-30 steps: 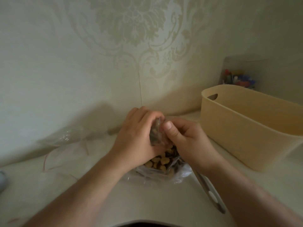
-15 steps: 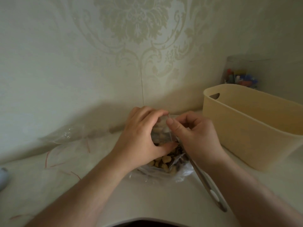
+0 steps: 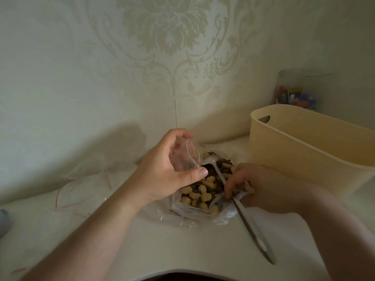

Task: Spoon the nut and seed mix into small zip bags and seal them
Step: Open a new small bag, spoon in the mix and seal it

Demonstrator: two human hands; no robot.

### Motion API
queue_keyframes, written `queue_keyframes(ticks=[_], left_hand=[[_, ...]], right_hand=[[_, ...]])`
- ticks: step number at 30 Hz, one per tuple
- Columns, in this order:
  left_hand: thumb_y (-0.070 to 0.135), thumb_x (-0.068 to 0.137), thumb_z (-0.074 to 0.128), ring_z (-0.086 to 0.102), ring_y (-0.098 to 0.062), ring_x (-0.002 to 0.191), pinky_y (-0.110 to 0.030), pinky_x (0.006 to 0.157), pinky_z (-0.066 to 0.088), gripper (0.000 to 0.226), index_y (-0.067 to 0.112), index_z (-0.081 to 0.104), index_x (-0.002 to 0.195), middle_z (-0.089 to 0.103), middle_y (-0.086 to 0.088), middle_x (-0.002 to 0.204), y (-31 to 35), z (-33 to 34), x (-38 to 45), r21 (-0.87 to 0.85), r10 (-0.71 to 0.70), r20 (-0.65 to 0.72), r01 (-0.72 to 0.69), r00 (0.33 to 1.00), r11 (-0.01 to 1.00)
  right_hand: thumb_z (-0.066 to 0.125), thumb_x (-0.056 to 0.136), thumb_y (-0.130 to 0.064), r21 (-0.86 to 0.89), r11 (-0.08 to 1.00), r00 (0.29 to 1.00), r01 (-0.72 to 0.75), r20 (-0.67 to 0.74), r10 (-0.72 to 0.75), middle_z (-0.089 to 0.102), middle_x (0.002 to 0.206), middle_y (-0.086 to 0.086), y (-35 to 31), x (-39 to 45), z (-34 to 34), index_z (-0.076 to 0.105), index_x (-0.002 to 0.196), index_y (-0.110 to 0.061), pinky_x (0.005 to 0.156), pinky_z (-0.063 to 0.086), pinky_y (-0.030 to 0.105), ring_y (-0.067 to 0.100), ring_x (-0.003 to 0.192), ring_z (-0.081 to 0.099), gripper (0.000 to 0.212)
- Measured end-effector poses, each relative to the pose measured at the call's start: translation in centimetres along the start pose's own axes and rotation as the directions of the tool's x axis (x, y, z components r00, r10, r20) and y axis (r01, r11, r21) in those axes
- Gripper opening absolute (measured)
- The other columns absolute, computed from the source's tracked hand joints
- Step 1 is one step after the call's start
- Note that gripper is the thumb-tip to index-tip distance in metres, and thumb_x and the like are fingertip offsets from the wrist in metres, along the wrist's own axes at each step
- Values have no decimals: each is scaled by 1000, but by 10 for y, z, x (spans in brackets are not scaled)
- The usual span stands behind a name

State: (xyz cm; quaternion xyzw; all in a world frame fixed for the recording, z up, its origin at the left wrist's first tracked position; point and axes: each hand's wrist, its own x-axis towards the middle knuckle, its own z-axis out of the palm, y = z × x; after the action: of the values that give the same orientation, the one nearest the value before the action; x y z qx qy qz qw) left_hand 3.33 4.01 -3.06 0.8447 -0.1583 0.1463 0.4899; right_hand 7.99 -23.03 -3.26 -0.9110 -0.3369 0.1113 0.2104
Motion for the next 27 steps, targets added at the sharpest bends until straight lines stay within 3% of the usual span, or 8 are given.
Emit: queue_keyframes(ticks=[6, 9, 12, 15, 18, 22, 24, 27], left_hand=[[43, 72, 95, 71, -4, 90, -20, 81, 53, 71, 30, 52, 126, 74, 12, 102, -1, -6, -1, -80, -95, 142, 107, 985, 991], [60, 62, 94, 72, -7, 100, -36, 94, 59, 73, 45, 54, 121, 74, 14, 108, -8, -8, 0, -47, -175, 234, 191, 956, 981], [78, 51, 89, 70, -13, 112, -50, 105, 55, 79, 53, 55, 117, 73, 13, 111, -11, -9, -1, -33, -208, 275, 225, 939, 974], [85, 46, 86, 70, -11, 110, -44, 103, 56, 81, 53, 56, 115, 74, 12, 109, -9, -11, -1, -52, -196, 262, 217, 945, 975], [85, 49, 84, 69, -3, 98, -32, 92, 55, 80, 52, 55, 115, 74, 20, 99, -4, -15, -1, -30, -199, 257, 214, 946, 976], [73, 60, 83, 65, 0, 97, -26, 88, 52, 73, 41, 52, 119, 69, 24, 81, 1, -20, -3, 48, -249, 268, 246, 931, 968], [69, 58, 81, 64, 1, 96, -23, 85, 51, 76, 39, 53, 121, 66, 22, 81, 2, -21, -4, 65, -267, 258, 259, 929, 964], [71, 57, 83, 61, 1, 85, -25, 80, 49, 74, 39, 54, 117, 63, 21, 77, 1, -21, -4, 48, -262, 248, 259, 933, 965]], right_hand=[[70, 91, -1, 57, 992, 963, 116, -249, -99, 55, 100, -24, -4, 6, 3, 69, 83, -50, 75, 43, 12, 0, 93, 59, 50], [71, 96, -10, 74, 974, 840, 213, -524, -144, 59, 100, -21, -3, 16, 10, 74, 101, -45, 75, 46, 13, 5, 93, 62, 35], [65, 99, -24, 59, 975, 759, 216, -639, -130, 65, 100, -14, -10, 19, 11, 76, 109, -30, 78, 46, 10, 8, 94, 63, 16], [54, 101, -34, -91, 981, 707, 174, -681, -189, 71, 104, -9, -15, 17, 5, 75, 117, -19, 80, 43, 3, 3, 94, 62, 30], [41, 102, -46, -163, 984, 720, 68, -675, -161, 74, 104, -4, -23, 11, -5, 75, 116, -17, 79, 41, 1, 2, 91, 60, 47], [36, 104, -46, -223, 975, 723, 26, -669, -172, 66, 75, -5, -36, 4, -13, 73, 98, -13, 54, 39, 17, 11, 63, 58, 50], [41, 105, -39, -259, 966, 687, 18, -699, -200, 56, 67, -11, -40, 1, -14, 69, 88, -14, 50, 34, 22, 4, 57, 53, 41], [36, 104, -44, -268, 963, 693, -15, -697, -183, 60, 66, -2, -40, -2, -12, 64, 80, -10, 50, 47, 37, 18, 56, 57, 51]])
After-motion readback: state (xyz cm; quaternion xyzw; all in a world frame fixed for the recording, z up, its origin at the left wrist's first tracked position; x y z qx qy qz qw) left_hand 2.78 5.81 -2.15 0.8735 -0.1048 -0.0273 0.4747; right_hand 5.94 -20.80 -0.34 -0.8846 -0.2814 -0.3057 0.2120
